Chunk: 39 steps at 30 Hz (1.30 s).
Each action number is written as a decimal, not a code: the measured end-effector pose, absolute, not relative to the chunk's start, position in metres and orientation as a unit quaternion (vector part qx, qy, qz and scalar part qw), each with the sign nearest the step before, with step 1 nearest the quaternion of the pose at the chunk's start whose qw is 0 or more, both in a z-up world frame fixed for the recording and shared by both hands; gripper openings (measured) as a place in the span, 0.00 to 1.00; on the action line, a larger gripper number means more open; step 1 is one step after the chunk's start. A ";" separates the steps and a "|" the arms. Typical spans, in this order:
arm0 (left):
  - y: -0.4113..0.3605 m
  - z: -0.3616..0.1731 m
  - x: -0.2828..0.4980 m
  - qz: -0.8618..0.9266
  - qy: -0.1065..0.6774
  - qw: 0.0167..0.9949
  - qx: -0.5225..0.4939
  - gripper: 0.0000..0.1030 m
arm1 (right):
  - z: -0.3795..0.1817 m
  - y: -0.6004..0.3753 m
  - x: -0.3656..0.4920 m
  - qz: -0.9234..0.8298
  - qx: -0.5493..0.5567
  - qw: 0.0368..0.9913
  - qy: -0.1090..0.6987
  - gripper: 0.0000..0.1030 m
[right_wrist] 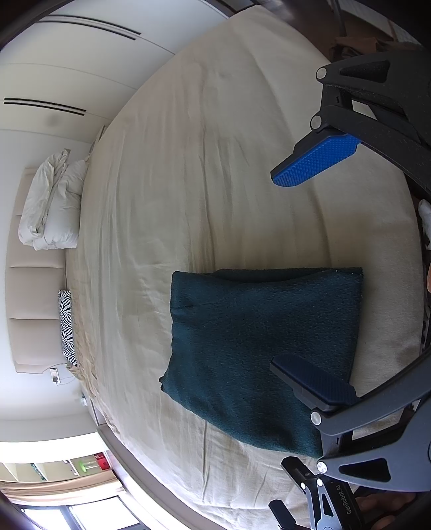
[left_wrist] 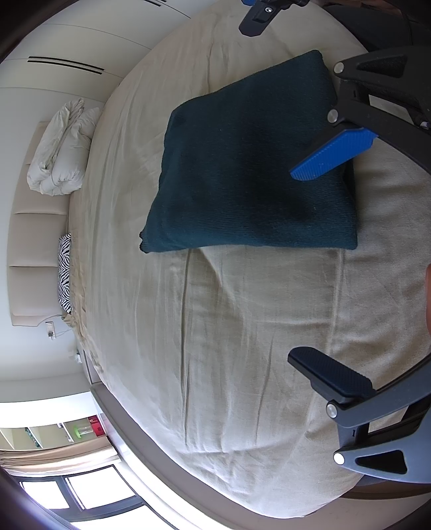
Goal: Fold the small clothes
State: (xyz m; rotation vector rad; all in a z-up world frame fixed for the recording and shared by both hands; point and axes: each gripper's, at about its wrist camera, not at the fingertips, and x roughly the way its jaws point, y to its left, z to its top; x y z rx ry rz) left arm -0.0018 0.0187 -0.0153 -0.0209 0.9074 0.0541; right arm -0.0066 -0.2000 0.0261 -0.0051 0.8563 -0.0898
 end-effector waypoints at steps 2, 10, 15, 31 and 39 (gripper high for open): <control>0.019 -0.015 -0.002 0.026 0.438 0.898 -0.010 1.00 | 0.027 -0.201 -0.006 -0.043 -0.002 0.909 0.415 1.00; 0.019 -0.018 -0.003 0.025 0.440 0.898 -0.010 1.00 | 0.025 -0.200 -0.007 -0.044 -0.003 0.908 0.416 1.00; 0.020 -0.017 -0.001 0.024 0.442 0.897 -0.011 1.00 | 0.025 -0.200 -0.007 -0.044 -0.002 0.908 0.416 1.00; 0.022 -0.020 -0.002 0.023 0.445 0.895 -0.013 1.00 | 0.022 -0.200 -0.009 -0.042 -0.001 0.907 0.419 1.00; 0.023 -0.018 -0.003 0.017 0.442 0.897 -0.016 1.00 | 0.020 -0.202 -0.010 -0.042 0.002 0.906 0.422 1.00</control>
